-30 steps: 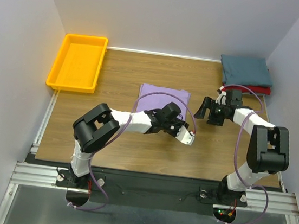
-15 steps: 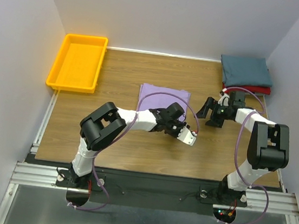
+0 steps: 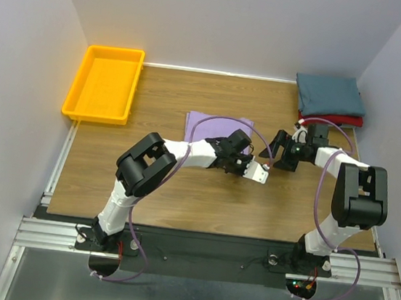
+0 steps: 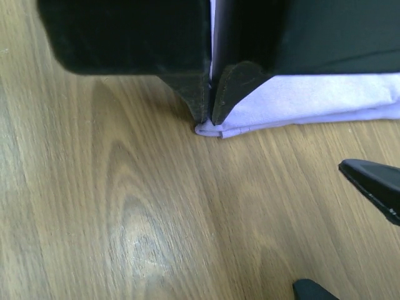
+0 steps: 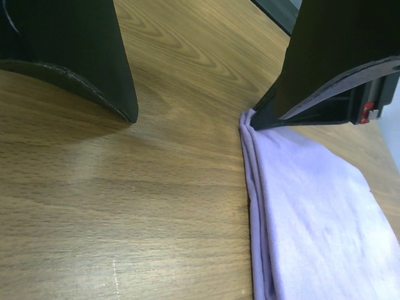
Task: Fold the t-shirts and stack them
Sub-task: Fold the tshirt, then neatly place the folded tshirt to the corner
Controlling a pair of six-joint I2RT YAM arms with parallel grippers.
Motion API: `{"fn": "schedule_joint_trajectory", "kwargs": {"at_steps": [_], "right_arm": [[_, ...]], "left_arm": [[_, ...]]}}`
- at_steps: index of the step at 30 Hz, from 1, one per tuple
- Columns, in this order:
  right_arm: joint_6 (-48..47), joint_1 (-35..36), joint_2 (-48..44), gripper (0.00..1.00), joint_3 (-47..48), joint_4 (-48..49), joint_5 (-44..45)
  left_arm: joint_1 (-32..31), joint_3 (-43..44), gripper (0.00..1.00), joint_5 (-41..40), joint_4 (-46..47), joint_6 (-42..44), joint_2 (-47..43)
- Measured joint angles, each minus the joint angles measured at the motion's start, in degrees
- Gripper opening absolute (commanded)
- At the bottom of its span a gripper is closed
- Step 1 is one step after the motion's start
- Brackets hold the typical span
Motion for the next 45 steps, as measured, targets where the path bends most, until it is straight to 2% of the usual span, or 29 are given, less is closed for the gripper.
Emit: {"fn": "schedule_joint_trajectory", "kwargs": {"at_steps": [3, 10, 16, 24, 29, 32, 33, 38, 45], "right_arm": [[2.64, 0.0, -0.5, 0.97, -1.62, 3.13, -0.61], [14.32, 0.0, -0.61, 0.98, -5.81, 14.12, -2.64], [29.07, 0.13, 1.73, 0.86, -10.01, 28.22, -3.19], [40.19, 1.95, 6.6, 0.85, -9.2, 36.96, -2.56], [43.36, 4.28, 7.98, 0.83, -8.98, 40.09, -0.33], [44.83, 5.44, 9.4, 0.75, -8.33, 42.03, 1.57], [45.59, 5.84, 10.38, 0.69, -7.74, 42.51, 2.29], [47.25, 6.88, 13.14, 0.61, -5.42, 43.74, 5.38], [47.93, 7.23, 15.63, 0.63, -2.27, 44.65, 8.66]], "left_arm": [[0.0, 0.0, 0.0, 0.17, 0.11, -0.94, -0.07], [0.26, 0.0, 0.0, 1.05, 0.11, -4.55, -1.29], [0.46, 0.87, 0.0, 1.46, 0.22, -7.45, -3.56], [0.72, 3.54, 0.0, 2.32, 0.59, -11.26, -4.22], [1.01, 6.23, 0.0, 2.38, 0.76, -13.97, -4.11], [1.11, 9.29, 0.0, 2.56, 1.14, -15.91, -2.89], [1.11, 10.45, 0.0, 2.62, 1.49, -16.74, -2.25], [1.11, 12.02, 0.0, 3.76, 2.16, -19.06, -0.96], [1.4, 12.07, 0.0, 4.48, 2.29, -20.61, 0.42]]}}
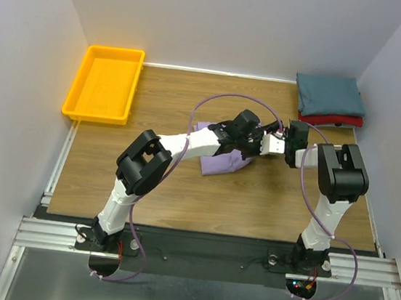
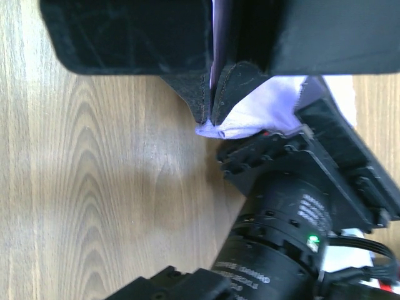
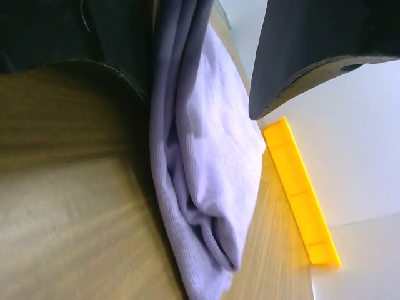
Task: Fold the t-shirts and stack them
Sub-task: Neatly place the folded tshirt to the corner
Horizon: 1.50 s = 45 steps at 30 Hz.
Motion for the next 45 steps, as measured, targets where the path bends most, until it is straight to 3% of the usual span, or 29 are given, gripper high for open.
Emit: {"fn": "schedule_joint_trajectory", "kwargs": {"at_steps": [3, 6, 7, 9, 10, 15, 20, 23, 24, 31, 38, 45], "right_arm": [[-0.63, 0.0, 0.94, 0.61, 1.25, 0.55, 0.96], [-1.18, 0.0, 1.68, 0.45, 1.7, 1.29, 1.31], [-1.49, 0.0, 1.92, 0.27, 1.7, 1.33, 1.6], [-2.29, 0.0, 2.78, 0.06, 1.88, 1.42, 2.32], [-2.89, 0.0, 3.52, 0.01, 1.9, 1.38, 2.56], [-6.71, 0.0, 4.37, 0.01, 3.63, 0.76, 1.53], [-15.69, 0.11, 4.07, 0.01, 8.33, -6.75, 2.69], [-23.39, 0.28, 3.54, 0.01, 13.38, -12.85, 5.03], [-26.56, 0.33, 3.1, 0.01, 15.21, -14.51, 6.23], [-45.86, 0.33, 2.38, 0.01, 28.79, -26.53, 12.15], [-63.8, 0.33, 3.63, 0.01, 44.46, -37.35, 18.12], [-74.75, 0.26, 10.05, 0.01, 61.46, -44.37, 25.09]], "left_arm": [[0.09, 0.0, 0.0, 0.5, 0.11, -0.2, 0.04], [0.2, 0.0, 0.0, 0.61, 0.24, -0.24, 0.04], [0.22, 0.0, 0.0, 0.63, 0.28, -0.26, 0.04], [0.26, 0.0, 0.0, 0.66, 0.42, -0.26, 0.04], [0.28, 0.0, 0.02, 0.59, 0.44, -0.28, 0.04], [1.2, 0.26, 0.39, 0.17, 0.11, -1.95, 0.04], [4.2, 0.33, 0.41, 1.09, -3.37, -6.56, -2.1], [8.96, -1.01, 0.48, 1.33, -7.63, -10.03, -8.24], [10.51, -1.6, 0.63, 1.33, -8.76, -10.71, -10.34], [21.84, -11.72, 0.67, 0.98, -13.38, -16.09, -29.11], [23.23, -22.58, 0.67, -0.2, -15.32, -19.08, -35.12], [23.39, -28.24, 0.67, -1.42, -15.06, -20.11, -39.36]]}}
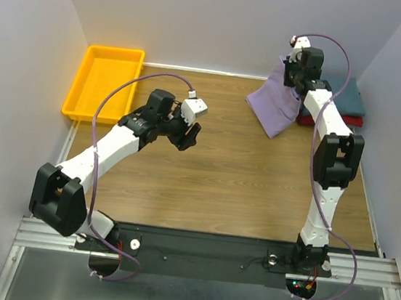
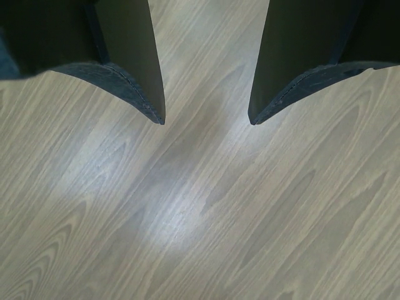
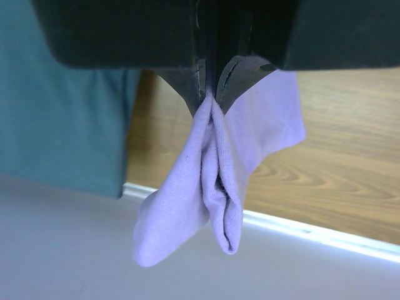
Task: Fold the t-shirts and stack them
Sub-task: Neatly place the folded tshirt to the corner
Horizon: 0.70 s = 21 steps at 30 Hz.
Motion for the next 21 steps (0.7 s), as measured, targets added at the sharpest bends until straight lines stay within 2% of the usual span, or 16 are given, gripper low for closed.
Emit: {"fn": "schedule_joint_trajectory", "kwargs": {"at_steps": [6, 21], "right_arm": [[-6.8, 0.0, 4.81, 0.01, 10.01, -4.94, 5.2], [-13.16, -0.96, 4.94, 0.01, 16.94, -10.34, 9.07]], "left_arm": [[0.02, -2.58, 0.67, -0.35, 1.81, -0.46, -3.02], [0.09, -3.82, 0.68, -1.27, 3.5, -0.55, -3.61]]}}
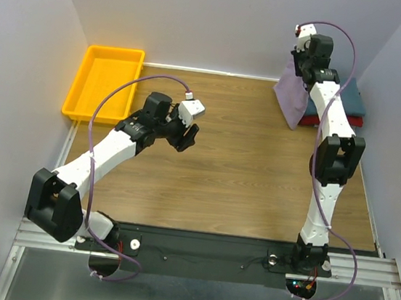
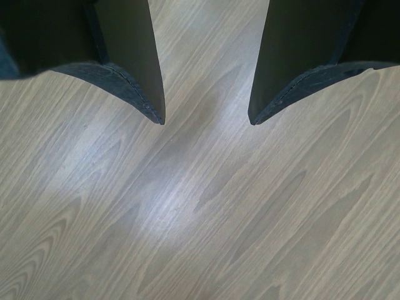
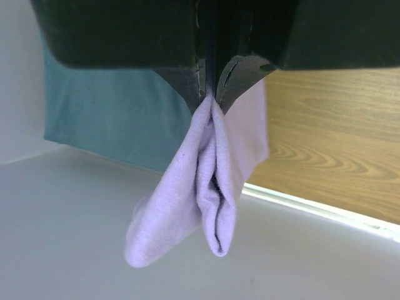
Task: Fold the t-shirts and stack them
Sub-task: Neatly place the folded tshirt to the corner
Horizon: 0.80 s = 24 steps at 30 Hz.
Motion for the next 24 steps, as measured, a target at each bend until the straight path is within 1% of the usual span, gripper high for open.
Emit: {"fn": "schedule_joint_trajectory", "kwargs": {"at_steps": [1, 6, 15, 24], "right_arm": [[-0.2, -0.13, 0.0, 0.01, 0.48, 0.02, 0.15], [-0.79, -0.52, 0.0, 0.01, 1.97, -0.15, 0.59], [-1.9, -0.66, 0.0, 0.01, 3.93, -1.55, 0.52], [-4.72, -1.16, -0.09, 0.0, 9.29, -2.01, 0.35]], "left_arm": [[0.0, 0.0, 0.7, -0.07, 0.04, -0.04, 0.0], [0.0, -0.39, 0.71, -0.83, 0.74, -0.39, -0.04], [0.0, -2.14, 0.71, -1.22, 1.11, -0.42, -0.17], [0.0, -2.14, 0.72, -1.33, 1.36, -0.37, -0.17]]}}
